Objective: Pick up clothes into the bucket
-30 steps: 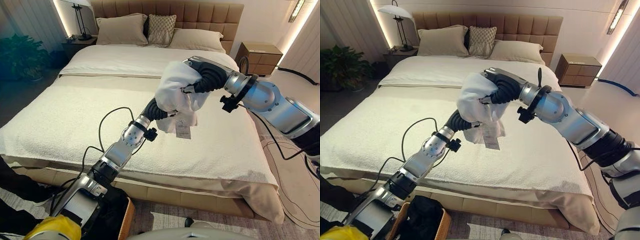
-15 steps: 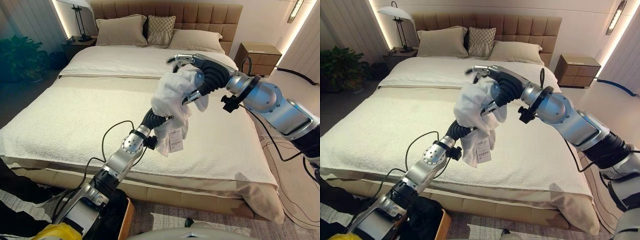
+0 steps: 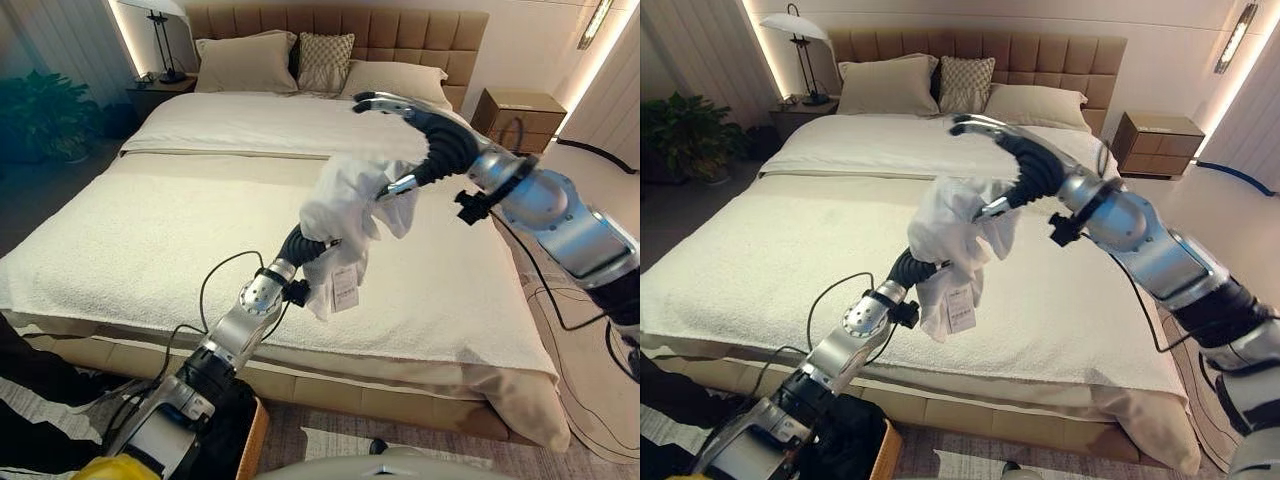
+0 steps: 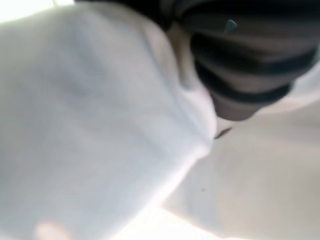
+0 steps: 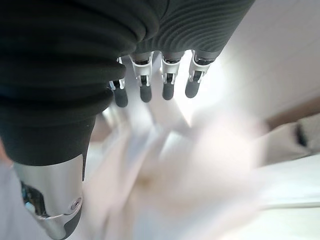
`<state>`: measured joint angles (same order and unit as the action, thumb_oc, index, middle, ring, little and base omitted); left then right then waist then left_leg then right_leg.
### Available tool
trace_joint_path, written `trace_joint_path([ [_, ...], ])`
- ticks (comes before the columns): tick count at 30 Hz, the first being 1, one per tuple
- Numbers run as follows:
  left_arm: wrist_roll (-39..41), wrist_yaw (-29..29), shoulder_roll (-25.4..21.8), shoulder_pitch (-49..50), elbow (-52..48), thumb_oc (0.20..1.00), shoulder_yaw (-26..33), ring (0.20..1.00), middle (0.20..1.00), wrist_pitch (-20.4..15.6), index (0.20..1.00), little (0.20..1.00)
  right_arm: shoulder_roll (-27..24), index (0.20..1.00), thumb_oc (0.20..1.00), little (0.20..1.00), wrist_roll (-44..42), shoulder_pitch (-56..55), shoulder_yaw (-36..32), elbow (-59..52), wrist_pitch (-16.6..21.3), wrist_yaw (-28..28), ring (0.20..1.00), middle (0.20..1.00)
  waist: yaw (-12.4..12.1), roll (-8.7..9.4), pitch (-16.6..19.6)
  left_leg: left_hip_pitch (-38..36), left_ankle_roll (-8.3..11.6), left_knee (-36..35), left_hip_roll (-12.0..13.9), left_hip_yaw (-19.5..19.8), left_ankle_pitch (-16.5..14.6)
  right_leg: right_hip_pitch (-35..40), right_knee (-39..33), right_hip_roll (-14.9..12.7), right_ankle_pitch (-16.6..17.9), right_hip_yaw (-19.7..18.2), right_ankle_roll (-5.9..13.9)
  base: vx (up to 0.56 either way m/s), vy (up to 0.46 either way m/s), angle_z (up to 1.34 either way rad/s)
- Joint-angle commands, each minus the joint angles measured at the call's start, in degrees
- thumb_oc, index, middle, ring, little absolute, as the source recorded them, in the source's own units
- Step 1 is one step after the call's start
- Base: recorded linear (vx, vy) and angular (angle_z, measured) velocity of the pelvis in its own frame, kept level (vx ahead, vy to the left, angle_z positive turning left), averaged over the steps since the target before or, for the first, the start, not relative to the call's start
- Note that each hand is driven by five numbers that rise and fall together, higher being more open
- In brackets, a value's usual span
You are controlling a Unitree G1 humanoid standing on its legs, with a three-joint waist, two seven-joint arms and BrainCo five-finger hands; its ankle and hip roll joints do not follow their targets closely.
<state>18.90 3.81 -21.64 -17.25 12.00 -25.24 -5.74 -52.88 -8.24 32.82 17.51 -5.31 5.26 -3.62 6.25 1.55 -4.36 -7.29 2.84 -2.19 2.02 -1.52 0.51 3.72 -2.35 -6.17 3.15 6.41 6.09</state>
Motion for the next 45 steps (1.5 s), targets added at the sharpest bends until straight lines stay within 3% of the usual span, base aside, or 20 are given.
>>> trace_joint_path([
  [1, -0.28, -0.33, -2.55, 0.12, -3.15, 0.2, 2.61, 0.2, 0.2, -1.93, 0.2, 0.2, 2.44, 1.0, 1.0, 1.0, 3.97, -3.98, -4.65, 4.75, 0.12, 4.98, 1.0, 1.0, -1.14, 2.61, 1.4, 4.32, 0.28, 5.75, -0.67, 0.55, -4.55, 0.11, 4.46, -2.34, -5.15, 0.97, 2.77, 0.01, 0.002, 0.03],
  [3, -1.54, -1.1, -2.74, 4.87, -3.9, 0.2, 6.4, 0.2, 0.2, -1.83, 0.2, 0.2, 9.06, 1.0, 1.0, 1.0, 7.02, -15.31, -13.03, 9.01, 0.0, 7.77, 1.0, 1.0, -1.36, 2.37, 0.78, 4.61, 0.0, 5.79, -0.79, 0.99, -4.68, 0.12, 4.5, -2.32, -5.38, 1.4, 2.75, 0.0, -0.002, 0.04],
  [6, -2.19, -1.36, -2.87, 6.63, -4.16, 0.2, 7.41, 0.2, 0.2, -1.75, 0.2, 0.2, 11.7, 1.0, 1.0, 1.0, 8.22, -19.28, -15.42, 9.79, 0.12, 8.7, 1.0, 1.0, -1.59, 2.49, 0.76, 4.68, -0.09, 5.88, -0.84, 1.2, -4.75, 0.15, 4.57, -2.35, -5.55, 1.6, 2.73, 0.0, -0.001, 0.06],
  [8, -4.58, -1.39, -3.03, 12.52, -3.91, 0.2, 13.1, 0.2, 0.2, -2.0, 0.2, 0.2, 21.73, 1.0, 1.0, 1.0, 8.45, -30.61, -20.21, 19.85, 0.2, 12.04, 1.0, 1.0, -1.8, 2.27, -0.36, 5.47, -0.3, 6.34, -1.07, 1.81, -4.87, -0.2, 4.91, -2.36, -5.91, 1.97, 2.58, 0.0, 0.002, 0.06],
  [11, -5.61, -1.24, -3.26, 15.46, -4.03, 0.2, 15.87, 0.2, 0.2, -2.04, 0.2, 0.2, 24.63, 1.0, 1.0, 1.0, 8.22, -34.26, -21.28, 23.04, -0.02, 12.16, 1.0, 1.0, -1.82, 2.41, -0.84, 6.21, -0.32, 6.82, -1.12, 2.18, -4.98, -0.78, 5.17, -2.3, -6.09, 2.11, 2.52, -0.01, -0.006, 0.11],
  [15, -8.86, 1.75, -3.83, 20.5, -3.77, 0.2, 22.36, 0.2, 0.2, -3.13, 0.2, 0.2, 29.33, 1.0, 1.0, 1.0, 7.42, -39.81, -20.97, 35.33, 0.35, 13.09, 1.0, 1.0, -1.97, 2.46, -3.69, 9.2, -0.27, 8.65, -1.38, 2.83, -4.79, -3.37, 6.29, -2.2, -6.0, 2.05, 2.35, -0.07, 0.004, 0.07],
  [17, -9.24, 2.12, -4.06, 21.27, -3.56, 0.2, 23.21, 0.2, 0.2, -3.17, 0.2, 0.2, 29.51, 1.0, 1.0, 1.0, 7.4, -39.97, -20.79, 37.14, 0.28, 13.11, 1.0, 1.0, -2.03, 2.45, -4.35, 10.08, -0.25, 9.19, -1.48, 2.94, -4.76, -4.14, 6.64, -2.22, -5.98, 2.05, 2.32, -0.1, 0.012, 0.0],
  [18, -10.21, 3.65, -4.65, 22.4, -2.03, 0.2, 25.01, 0.2, 0.2, -3.63, 0.2, 0.2, 29.79, 1.0, 1.0, 1.0, 8.21, -40.15, -20.08, 43.18, 0.11, 13.56, 1.0, 1.0, -2.38, 2.34, -6.0, 11.78, -0.19, 10.05, -1.62, 3.42, -4.56, -5.7, 7.27, -2.29, -5.8, 2.09, 2.28, -0.12, 0.018, -0.01],
  [24, -12.35, 8.07, -6.22, 24.82, 3.6, 0.2, 28.42, 0.2, 0.2, -4.34, 0.2, 0.2, 29.18, 1.0, 1.0, 1.0, 8.53, -38.74, -18.26, 53.46, 0.29, 14.49, 1.0, 1.0, -3.28, 2.19, -11.9, 19.71, -0.26, 15.82, -2.25, 4.8, -4.69, -12.6, 11.47, -2.93, -5.52, 1.85, 1.79, -0.12, 0.029, 0.07],
  [34, -10.2, 15.62, -4.83, 22.56, 14.31, 0.2, 31.23, 0.2, 0.2, -5.01, 0.2, 0.2, 30.08, 1.0, 1.0, 1.0, 7.95, -34.95, -13.22, 53.64, 1.15, 15.08, 1.0, 1.0, -4.68, 2.55, -19.01, 30.01, -0.98, 22.8, -2.95, 5.81, -5.04, -22.78, 18.95, -4.13, -6.54, 1.15, 1.01, -0.1, 0.03, 0.08],
  [35, -10.14, 18.58, -5.23, 19.94, 17.88, 0.2, 31.2, 0.2, 0.2, -5.08, 0.2, 0.2, 30.31, 1.0, 1.0, 1.0, 7.12, -33.13, -12.12, 53.64, 1.66, 16.23, 1.0, 1.0, -4.88, 2.98, -21.53, 33.55, -1.09, 25.26, -3.22, 6.38, -5.1, -26.02, 21.56, -4.55, -6.99, 1.27, 0.82, -0.09, 0.024, 0.09],
  [39, -10.59, 21.68, -7.09, 15.73, 21.23, 0.2, 30.17, 0.2, 0.2, -4.7, 0.2, 0.2, 29.76, 1.0, 1.0, 1.0, 6.01, -30.5, -10.96, 54.22, 2.12, 17.64, 1.0, 1.0, -5.04, 3.77, -24.87, 38.24, -1.15, 28.55, -3.59, 7.22, -5.21, -30.35, 24.8, -5.23, -7.39, 1.77, 0.71, -0.1, 0.018, 0.09],
  [45, -10.07, 24.0, -10.61, 11.52, 25.63, 0.2, 29.7, 0.2, 0.2, -3.9, 0.2, 0.2, 29.0, 1.0, 1.0, 1.0, 4.78, -28.72, -9.69, 53.7, 2.68, 18.97, 1.0, 1.0, -4.81, 4.82, -25.44, 45.32, -1.38, 32.2, -3.99, 7.8, -5.48, -36.85, 28.0, -5.59, -7.64, 1.78, 0.62, -0.06, 0.015, 0.11],
])
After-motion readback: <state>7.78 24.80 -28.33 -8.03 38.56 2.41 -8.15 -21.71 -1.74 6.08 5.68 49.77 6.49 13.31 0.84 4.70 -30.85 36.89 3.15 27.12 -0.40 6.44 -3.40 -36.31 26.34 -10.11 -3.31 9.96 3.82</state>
